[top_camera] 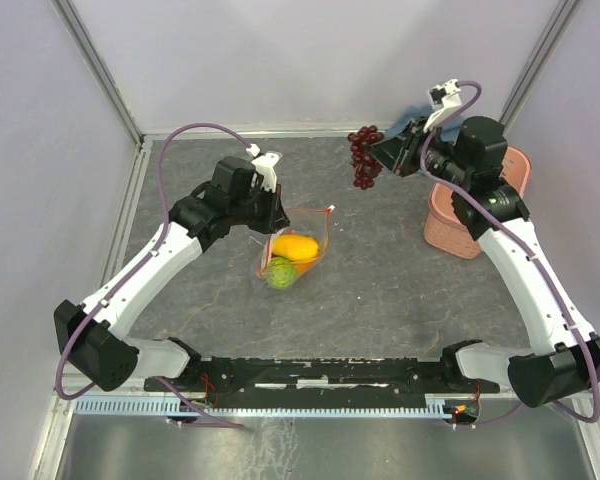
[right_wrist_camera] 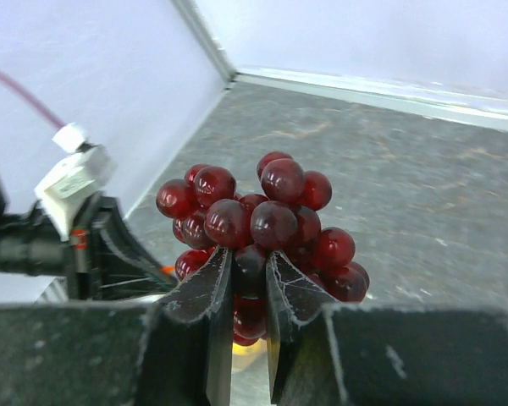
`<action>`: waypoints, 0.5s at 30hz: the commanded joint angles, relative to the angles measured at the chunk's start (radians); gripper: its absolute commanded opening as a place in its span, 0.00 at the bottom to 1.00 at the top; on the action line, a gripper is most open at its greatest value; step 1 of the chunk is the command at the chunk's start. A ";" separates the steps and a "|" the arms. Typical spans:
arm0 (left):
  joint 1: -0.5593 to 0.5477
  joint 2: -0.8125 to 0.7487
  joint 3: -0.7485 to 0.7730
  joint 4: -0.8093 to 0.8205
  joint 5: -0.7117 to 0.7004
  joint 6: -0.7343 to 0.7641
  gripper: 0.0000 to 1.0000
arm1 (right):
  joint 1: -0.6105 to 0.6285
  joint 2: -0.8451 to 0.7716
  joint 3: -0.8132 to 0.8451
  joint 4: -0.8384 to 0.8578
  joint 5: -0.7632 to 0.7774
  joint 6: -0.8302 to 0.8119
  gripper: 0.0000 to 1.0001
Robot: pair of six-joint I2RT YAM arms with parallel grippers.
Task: Place the food in the zip-top bag and seal the zipper
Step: Place the fake fruit in the zipper food storage bag.
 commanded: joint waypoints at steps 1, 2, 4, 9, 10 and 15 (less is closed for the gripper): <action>0.003 -0.031 -0.002 0.063 0.035 0.033 0.03 | 0.093 -0.023 -0.019 0.215 -0.089 0.060 0.02; 0.004 -0.032 -0.003 0.064 0.034 0.034 0.03 | 0.106 -0.021 -0.026 0.230 -0.094 0.066 0.02; 0.004 -0.032 -0.003 0.064 0.033 0.033 0.03 | 0.144 -0.020 -0.034 0.257 -0.106 0.071 0.02; 0.005 -0.028 -0.003 0.063 0.030 0.031 0.03 | 0.224 -0.028 -0.078 0.333 -0.149 0.072 0.02; 0.005 -0.029 -0.003 0.064 0.032 0.029 0.03 | 0.234 -0.029 -0.093 0.354 -0.159 0.072 0.02; 0.005 -0.031 -0.003 0.064 0.035 0.029 0.03 | 0.287 0.000 -0.177 0.487 -0.221 0.073 0.02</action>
